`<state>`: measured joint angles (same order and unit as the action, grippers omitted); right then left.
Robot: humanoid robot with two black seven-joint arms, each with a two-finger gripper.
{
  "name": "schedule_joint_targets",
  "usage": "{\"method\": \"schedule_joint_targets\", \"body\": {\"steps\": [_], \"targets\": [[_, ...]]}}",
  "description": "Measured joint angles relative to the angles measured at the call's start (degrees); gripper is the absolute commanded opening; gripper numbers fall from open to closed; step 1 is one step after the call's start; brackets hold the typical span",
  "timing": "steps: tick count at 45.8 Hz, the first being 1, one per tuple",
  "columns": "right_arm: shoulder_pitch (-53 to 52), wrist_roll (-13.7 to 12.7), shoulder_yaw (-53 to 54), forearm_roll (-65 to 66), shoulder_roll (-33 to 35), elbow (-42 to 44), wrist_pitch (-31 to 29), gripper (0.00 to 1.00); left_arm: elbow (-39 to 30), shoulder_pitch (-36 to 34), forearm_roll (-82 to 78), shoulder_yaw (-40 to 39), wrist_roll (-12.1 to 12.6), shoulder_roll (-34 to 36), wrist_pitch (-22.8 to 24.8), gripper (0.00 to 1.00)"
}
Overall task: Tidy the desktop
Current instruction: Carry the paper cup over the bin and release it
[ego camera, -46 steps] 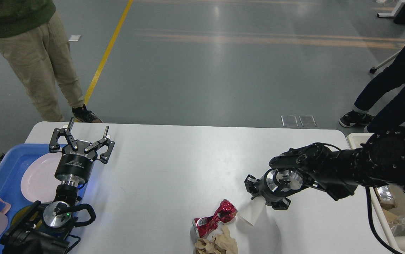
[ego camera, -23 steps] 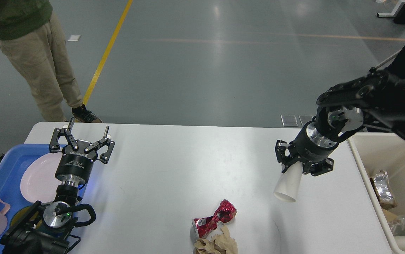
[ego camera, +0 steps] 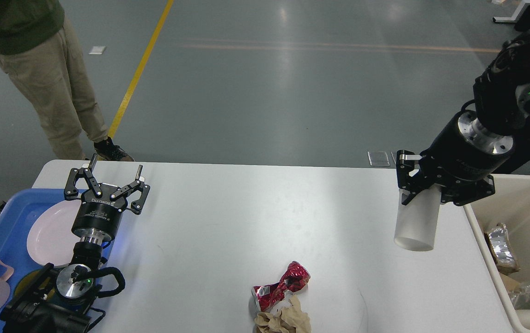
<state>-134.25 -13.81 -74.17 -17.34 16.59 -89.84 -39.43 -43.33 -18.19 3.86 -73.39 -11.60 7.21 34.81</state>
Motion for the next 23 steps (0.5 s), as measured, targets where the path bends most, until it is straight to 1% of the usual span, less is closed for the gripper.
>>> {"method": "schedule_joint_targets", "body": {"steps": [6, 13, 19, 23], "targets": [[0.13, 0.17, -3.96, 0.25, 1.52, 0.83, 1.04, 0.0, 0.0, 0.0, 0.0, 0.0, 0.0, 0.0, 0.0, 0.96], [3.83, -0.06, -10.41, 0.54, 7.1, 4.38, 5.34, 0.0, 0.0, 0.04, 0.0, 0.0, 0.0, 0.0, 0.0, 0.96], [12.24, -0.21, -12.68, 1.73, 15.52, 11.15, 9.83, 0.0, 0.0, 0.08, 0.01, 0.0, 0.0, 0.0, 0.0, 0.96], [20.07, -0.22, -11.63, 2.95, 20.7, 18.34, 12.91, 0.0, 0.0, 0.09, 0.0, 0.0, 0.0, 0.0, 0.0, 0.96]]}}
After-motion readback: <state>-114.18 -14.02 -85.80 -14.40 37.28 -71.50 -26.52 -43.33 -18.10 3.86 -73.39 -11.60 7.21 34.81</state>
